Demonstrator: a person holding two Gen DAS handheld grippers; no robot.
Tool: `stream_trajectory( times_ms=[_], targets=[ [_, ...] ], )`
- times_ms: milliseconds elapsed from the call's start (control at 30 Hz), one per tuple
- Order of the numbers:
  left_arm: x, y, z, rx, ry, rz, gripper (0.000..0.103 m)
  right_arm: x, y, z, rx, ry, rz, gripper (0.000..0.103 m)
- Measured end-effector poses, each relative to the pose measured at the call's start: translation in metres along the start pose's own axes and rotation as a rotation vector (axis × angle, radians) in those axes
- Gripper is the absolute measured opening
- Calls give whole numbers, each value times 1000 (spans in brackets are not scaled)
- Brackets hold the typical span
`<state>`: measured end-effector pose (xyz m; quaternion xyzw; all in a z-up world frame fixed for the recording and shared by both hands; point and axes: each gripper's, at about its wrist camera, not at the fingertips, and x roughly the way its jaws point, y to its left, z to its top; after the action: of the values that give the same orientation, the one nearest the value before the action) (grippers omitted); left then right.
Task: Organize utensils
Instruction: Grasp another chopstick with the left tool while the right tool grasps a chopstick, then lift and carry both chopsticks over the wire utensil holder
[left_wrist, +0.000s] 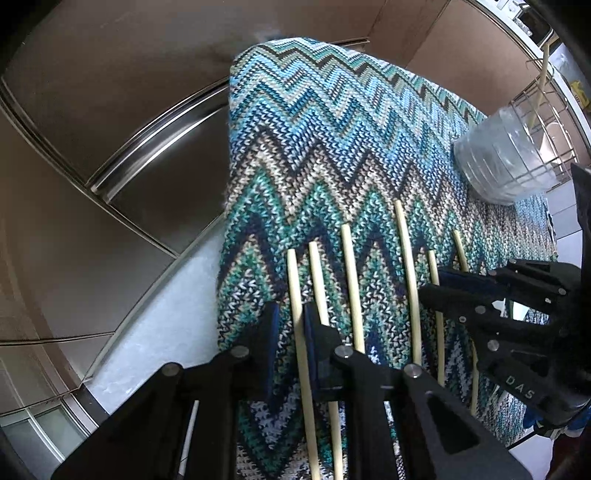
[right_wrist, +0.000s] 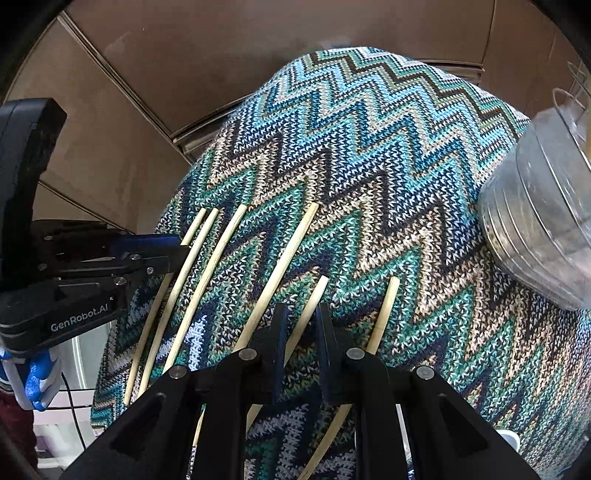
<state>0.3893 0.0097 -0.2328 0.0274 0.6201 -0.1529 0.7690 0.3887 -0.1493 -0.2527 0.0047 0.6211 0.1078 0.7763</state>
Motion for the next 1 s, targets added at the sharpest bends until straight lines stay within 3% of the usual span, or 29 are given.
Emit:
stream_trajectory(
  times_ms=[267, 567, 767, 1000],
  targets=[
    [-5, -5, -8, -34, -32, 7, 5, -3, 0, -4, 52, -27, 9, 5],
    [-63, 1, -39, -83, -201, -15, 5, -59, 4, -33, 42, -176, 85, 5],
    [-124, -2, -61, -96, -363, -43, 5, -123, -3, -72, 32, -391, 151, 5],
    [-196, -45, -56, -58, -575, -110, 5, -219, -27, -103, 50, -704, 104, 5]
  ],
)
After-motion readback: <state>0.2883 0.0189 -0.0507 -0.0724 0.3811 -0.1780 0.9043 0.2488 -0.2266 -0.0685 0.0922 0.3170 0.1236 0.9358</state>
